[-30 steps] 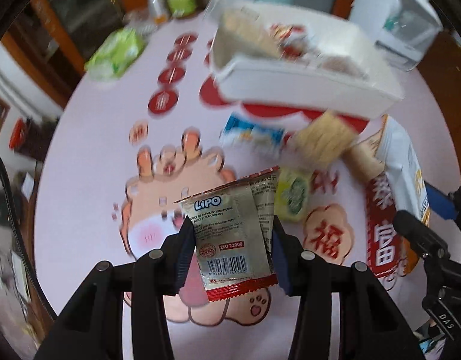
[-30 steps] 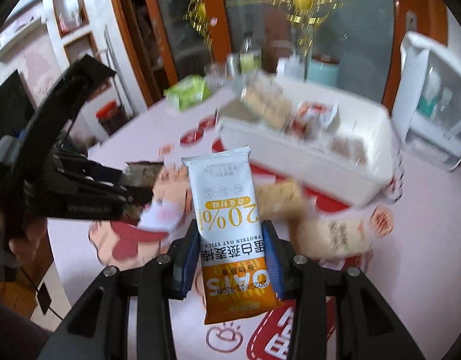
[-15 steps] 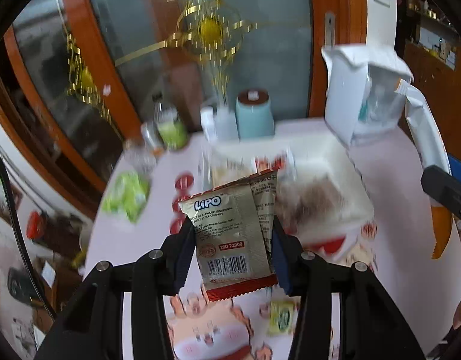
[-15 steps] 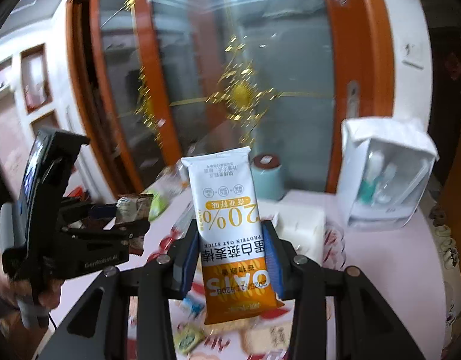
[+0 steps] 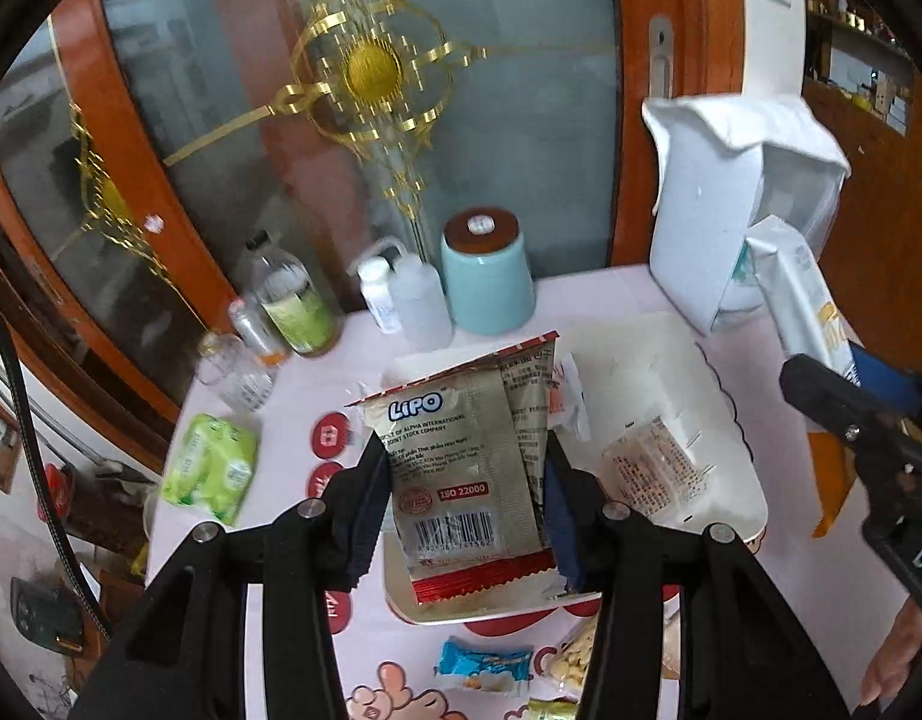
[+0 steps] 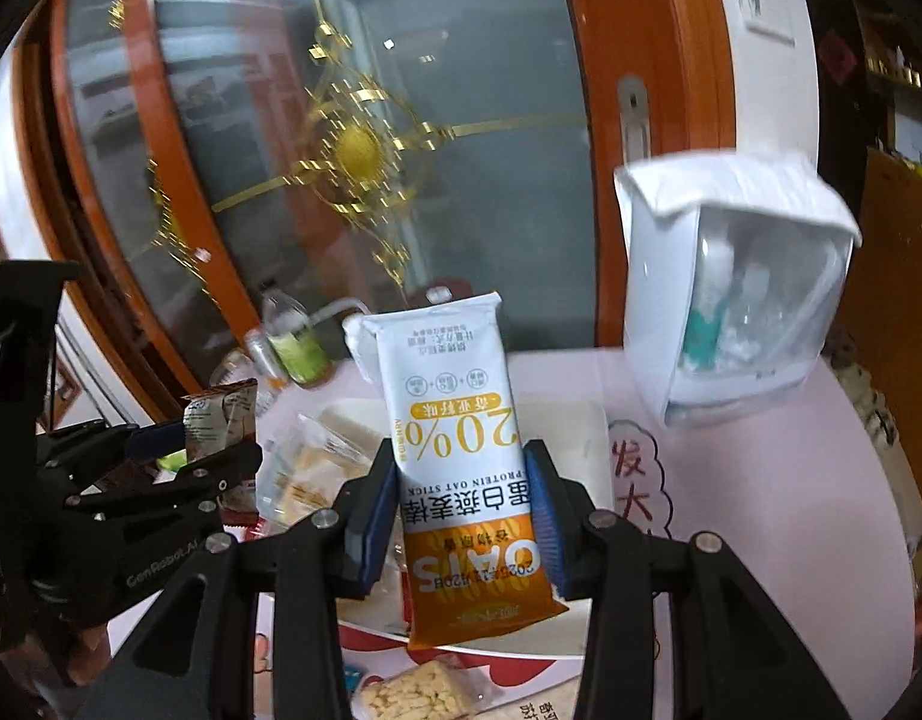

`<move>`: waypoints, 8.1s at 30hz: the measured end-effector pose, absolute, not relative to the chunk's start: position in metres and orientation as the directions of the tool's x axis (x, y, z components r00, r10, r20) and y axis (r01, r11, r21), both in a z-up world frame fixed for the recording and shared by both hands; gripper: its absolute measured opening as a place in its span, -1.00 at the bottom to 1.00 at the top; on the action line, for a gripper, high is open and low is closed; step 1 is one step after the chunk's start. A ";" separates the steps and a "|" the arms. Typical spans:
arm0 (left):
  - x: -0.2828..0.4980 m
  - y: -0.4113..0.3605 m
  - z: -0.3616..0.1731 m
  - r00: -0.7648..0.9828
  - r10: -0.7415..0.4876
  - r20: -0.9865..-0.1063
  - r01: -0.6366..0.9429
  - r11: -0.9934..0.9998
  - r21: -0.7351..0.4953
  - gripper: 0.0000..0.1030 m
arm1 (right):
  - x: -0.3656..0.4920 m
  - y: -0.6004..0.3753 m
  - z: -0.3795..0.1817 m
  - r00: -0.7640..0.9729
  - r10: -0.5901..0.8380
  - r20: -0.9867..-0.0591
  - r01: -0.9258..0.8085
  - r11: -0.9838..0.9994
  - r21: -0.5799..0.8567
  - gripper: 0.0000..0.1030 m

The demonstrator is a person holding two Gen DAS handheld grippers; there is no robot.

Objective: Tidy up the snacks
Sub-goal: 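Carry both packets into the white tray and open both tools to release them, then withdraw both tools from the tray toward the remaining snacks, then grasp the green pastry packet with the left tool while the right tool grasps the soda-cracker bag, then carry both packets into the white tray and open both tools to release them, then withdraw both tools from the tray toward the remaining snacks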

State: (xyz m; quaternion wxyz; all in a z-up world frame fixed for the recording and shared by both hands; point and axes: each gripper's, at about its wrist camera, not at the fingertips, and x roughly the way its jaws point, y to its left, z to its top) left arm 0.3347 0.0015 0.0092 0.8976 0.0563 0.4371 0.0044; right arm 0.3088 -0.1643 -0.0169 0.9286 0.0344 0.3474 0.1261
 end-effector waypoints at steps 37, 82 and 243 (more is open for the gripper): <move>0.337 0.014 -0.033 0.520 -0.009 -0.854 0.047 0.999 0.018 0.86 | 0.304 -0.164 -0.043 0.636 0.226 -0.738 -0.171 0.974 0.151 0.12; 0.170 -0.014 -0.130 0.340 -0.074 -0.937 0.189 0.982 -0.009 0.86 | 0.202 -0.224 -0.159 0.404 0.167 -0.899 0.065 0.975 0.210 0.29; 0.248 0.006 -0.009 0.563 -0.016 -0.826 0.139 0.987 0.075 0.69 | 0.228 -0.165 -0.018 0.638 0.211 -0.740 -0.169 0.977 0.133 0.20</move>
